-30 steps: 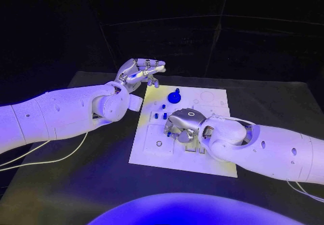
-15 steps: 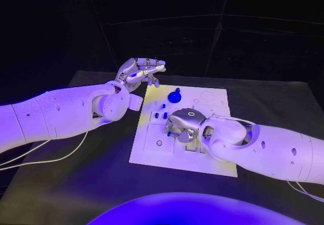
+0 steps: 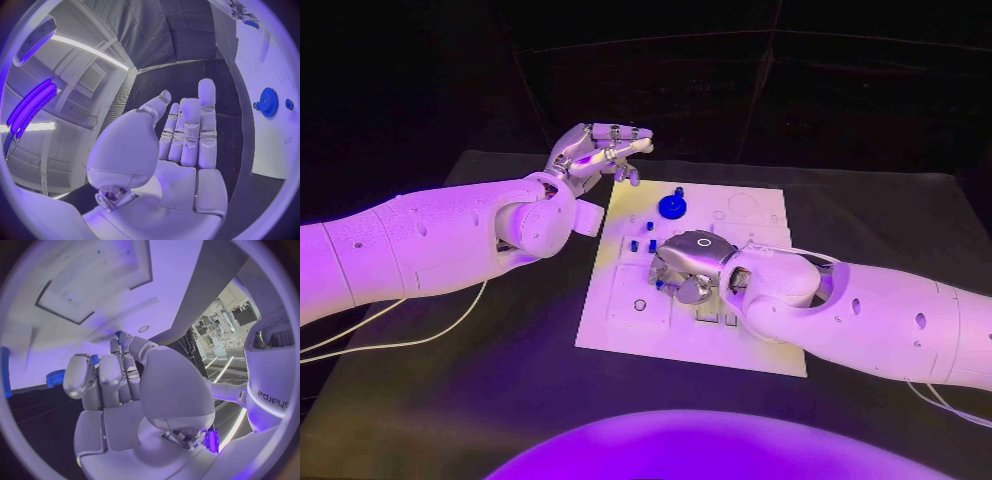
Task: Assemble the parts on the task board
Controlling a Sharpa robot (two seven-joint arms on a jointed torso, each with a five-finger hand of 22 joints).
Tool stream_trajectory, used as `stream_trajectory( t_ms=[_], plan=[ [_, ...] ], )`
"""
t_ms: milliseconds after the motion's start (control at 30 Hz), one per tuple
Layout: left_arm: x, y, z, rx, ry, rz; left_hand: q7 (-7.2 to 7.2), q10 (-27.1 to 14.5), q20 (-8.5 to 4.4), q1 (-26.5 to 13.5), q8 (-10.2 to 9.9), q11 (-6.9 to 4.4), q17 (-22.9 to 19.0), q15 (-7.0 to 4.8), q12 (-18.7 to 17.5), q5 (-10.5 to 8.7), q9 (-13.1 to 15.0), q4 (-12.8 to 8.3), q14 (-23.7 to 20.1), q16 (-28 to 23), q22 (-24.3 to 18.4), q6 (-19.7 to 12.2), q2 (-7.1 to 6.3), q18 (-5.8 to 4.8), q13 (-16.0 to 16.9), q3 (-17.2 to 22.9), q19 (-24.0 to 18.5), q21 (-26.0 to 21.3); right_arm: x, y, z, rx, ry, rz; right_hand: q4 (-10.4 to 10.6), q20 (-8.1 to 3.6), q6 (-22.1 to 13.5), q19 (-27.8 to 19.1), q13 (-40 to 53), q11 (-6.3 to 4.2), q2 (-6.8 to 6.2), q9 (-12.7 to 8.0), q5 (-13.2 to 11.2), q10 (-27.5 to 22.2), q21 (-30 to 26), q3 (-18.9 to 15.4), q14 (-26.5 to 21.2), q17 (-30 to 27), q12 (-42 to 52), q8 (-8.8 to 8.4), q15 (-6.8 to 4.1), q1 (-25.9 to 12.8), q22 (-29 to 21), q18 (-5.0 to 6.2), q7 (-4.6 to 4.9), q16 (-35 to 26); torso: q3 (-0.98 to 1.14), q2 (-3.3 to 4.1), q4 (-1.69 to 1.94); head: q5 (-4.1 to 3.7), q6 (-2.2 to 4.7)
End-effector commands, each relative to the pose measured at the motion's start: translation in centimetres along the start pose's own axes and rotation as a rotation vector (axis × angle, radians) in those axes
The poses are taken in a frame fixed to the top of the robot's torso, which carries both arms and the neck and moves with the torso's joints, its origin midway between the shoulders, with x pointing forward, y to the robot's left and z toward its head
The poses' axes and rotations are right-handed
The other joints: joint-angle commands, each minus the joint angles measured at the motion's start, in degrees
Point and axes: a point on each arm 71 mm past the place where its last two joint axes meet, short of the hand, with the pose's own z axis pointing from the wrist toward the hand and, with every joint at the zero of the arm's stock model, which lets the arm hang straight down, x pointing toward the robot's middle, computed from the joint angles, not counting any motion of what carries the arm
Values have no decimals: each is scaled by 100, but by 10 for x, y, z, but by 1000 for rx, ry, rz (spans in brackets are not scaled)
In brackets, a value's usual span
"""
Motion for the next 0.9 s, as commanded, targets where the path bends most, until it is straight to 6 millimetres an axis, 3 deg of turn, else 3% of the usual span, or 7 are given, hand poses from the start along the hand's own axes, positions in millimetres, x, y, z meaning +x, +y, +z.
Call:
stream_trajectory(
  t_ms=[33, 400, 733, 900],
  plan=[
    [1, -2, 0, 14, 10, -10, 28, -39, 9, 33, 19, -2, -6, 0, 32, -2, -8, 1, -34, -39, -5, -1, 33, 76, -2, -20, -43, -5, 4, -1, 0, 14, 37, -19, -1, 23, -82, -61, -33, 55, -48, -5, 38, -156, -47, -35, 65, -44, -96, -20, 59, -59, -61, -29, 17, -27, -1, -1, 4, -1, -7],
    [1, -2, 0, 10, 12, -11, 30, -51, 10, 35, 20, 0, -11, 2, 41, -2, -9, 1, -39, -41, -13, -8, 32, 76, -3, -30, -45, -14, -1, 1, -5, -14, -43, -3, -33, 105, -307, -335, -39, 153, -175, -9, 61, -586, -268, -105, -9, -282, -265, -24, 142, -168, -406, 51, 64, -149, 4, -3, -2, -5, 6],
    [-3, -2, -1, 10, 6, -8, 32, -58, 11, 35, 20, 2, -21, 3, 44, -2, -10, 2, -43, -45, -17, -13, 29, 76, -4, -36, -45, -18, -14, -3, -34, -41, -186, 50, -31, 123, -488, -449, -27, 158, -262, -10, 212, -705, -389, -219, -70, -513, -223, -27, 149, -244, -574, 88, 51, -289, 6, -15, -16, -33, 47],
    [-3, -2, 0, 9, 5, -7, 33, -59, 11, 35, 20, 3, -21, 3, 45, -2, -10, 2, -42, -45, -18, -13, 29, 76, -5, -37, -45, -19, -26, -13, -51, -3, -210, 83, 3, 122, -536, -491, -22, 142, -303, -4, 241, -731, -447, -319, -93, -603, -178, -18, 142, -311, -647, 103, 23, -348, 3, -12, -5, -99, 105]
  ],
)
